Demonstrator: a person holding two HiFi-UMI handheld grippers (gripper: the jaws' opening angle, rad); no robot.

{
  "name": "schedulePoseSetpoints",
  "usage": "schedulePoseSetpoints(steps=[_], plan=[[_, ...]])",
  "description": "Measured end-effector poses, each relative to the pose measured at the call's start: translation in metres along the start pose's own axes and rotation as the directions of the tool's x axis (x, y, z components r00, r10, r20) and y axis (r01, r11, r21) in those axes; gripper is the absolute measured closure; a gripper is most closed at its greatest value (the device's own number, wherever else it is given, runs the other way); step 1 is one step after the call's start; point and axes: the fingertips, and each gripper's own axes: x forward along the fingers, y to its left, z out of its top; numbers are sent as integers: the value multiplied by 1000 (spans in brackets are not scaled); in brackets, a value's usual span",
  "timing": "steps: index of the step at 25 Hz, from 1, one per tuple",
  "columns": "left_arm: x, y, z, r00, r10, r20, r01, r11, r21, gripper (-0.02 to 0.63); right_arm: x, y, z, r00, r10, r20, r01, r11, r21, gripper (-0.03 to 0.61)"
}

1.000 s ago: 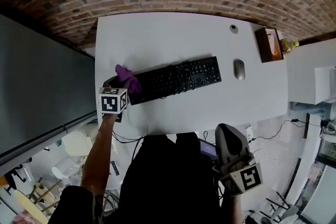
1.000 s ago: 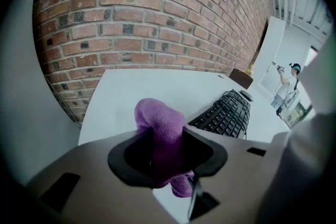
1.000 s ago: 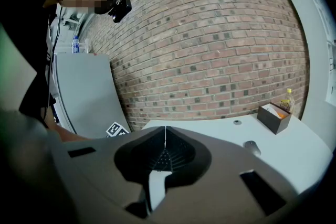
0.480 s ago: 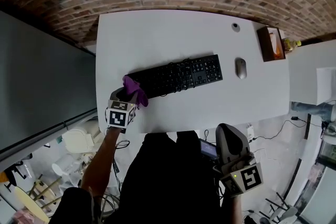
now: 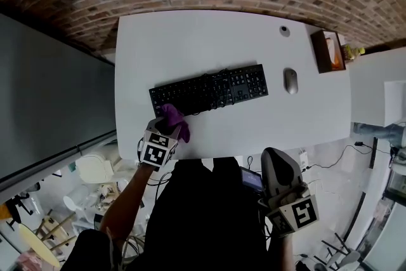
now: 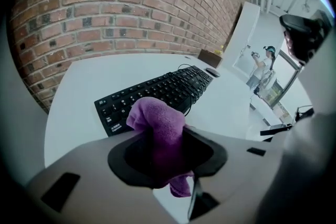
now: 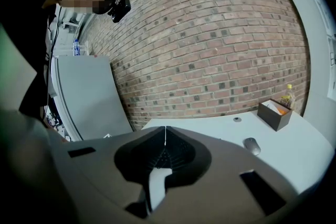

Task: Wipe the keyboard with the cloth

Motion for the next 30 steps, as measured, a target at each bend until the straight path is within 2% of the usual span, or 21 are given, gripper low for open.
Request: schedulePoseSetpoints(steps=[8, 17, 26, 30], plan=[[-1, -16, 47, 996, -33, 84, 30, 999, 39, 449, -7, -9, 2, 1000, -21, 14, 21, 1000, 11, 560], [24, -41, 98, 989, -96, 111, 82, 989, 124, 449, -27, -32, 5, 995, -93, 34, 92, 995, 30, 560], [68, -73, 122, 986, -156, 54, 139, 962, 236, 449, -52, -57, -1, 980, -196, 44, 192, 979, 71, 560], [88, -85, 122, 989, -148, 11, 137, 942, 308, 449, -58, -65, -3, 974, -223, 46, 218, 972, 87, 560]])
